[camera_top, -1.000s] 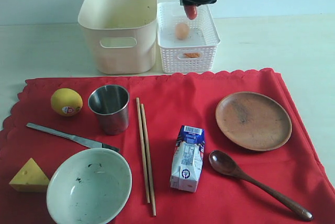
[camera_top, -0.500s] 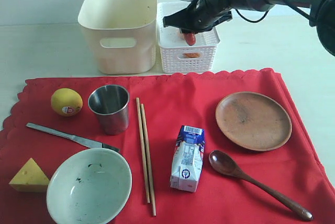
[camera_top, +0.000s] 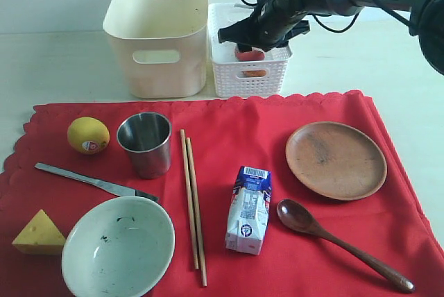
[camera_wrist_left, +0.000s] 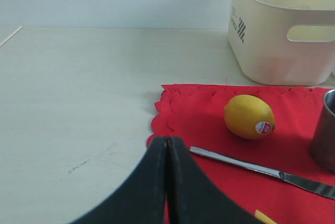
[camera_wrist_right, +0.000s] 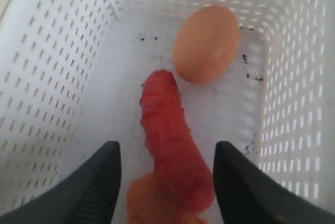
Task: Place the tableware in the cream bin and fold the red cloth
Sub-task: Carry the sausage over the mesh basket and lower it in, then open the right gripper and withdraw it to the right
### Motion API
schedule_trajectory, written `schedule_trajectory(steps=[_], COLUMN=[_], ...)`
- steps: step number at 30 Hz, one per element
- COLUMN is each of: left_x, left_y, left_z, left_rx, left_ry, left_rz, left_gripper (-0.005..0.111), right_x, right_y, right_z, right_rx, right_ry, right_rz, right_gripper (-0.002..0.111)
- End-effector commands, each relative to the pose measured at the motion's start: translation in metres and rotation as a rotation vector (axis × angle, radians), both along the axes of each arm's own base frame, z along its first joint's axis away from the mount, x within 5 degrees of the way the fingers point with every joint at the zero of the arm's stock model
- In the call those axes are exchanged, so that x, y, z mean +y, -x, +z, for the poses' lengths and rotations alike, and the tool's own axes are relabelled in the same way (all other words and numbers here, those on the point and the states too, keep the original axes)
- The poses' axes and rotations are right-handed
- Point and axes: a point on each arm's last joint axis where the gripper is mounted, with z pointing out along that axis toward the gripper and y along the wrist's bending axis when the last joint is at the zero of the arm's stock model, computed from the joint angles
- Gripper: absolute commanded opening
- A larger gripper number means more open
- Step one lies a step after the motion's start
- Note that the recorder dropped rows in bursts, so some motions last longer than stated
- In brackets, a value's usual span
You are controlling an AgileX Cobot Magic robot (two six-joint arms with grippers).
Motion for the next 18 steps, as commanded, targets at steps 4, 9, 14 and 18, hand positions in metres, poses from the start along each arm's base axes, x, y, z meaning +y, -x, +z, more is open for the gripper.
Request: schedule_trajectory(steps=[4,9,14,18], left_x=[0.0,0.0,0.0,0.0], left_y=[0.0,0.0,0.0,0.0], left_z=[0.0,0.0,0.0,0.0], left_rx=[-0.007,-0.007,-0.007,-0.007], left_ry=[0.012,0.012,0.012,0.012], left_rz=[0.0,0.0,0.0,0.0], left_gripper=[0.0,0.0,0.0,0.0], right_x=[-0.005,-0.013,-0.021,-0.027], right_y=[0.006,0.024,0.043,0.062], right_z=[0.045,0.094,0.122,0.143], right_rx=[-0.028,0.01,0.084,0.174], right_ry=[-0.007,0.008,0.032,0.055], right_rz=[-0.005,-0.014,-0.022,-0.028], right_gripper=[0.053,0.053,0.053,0.053])
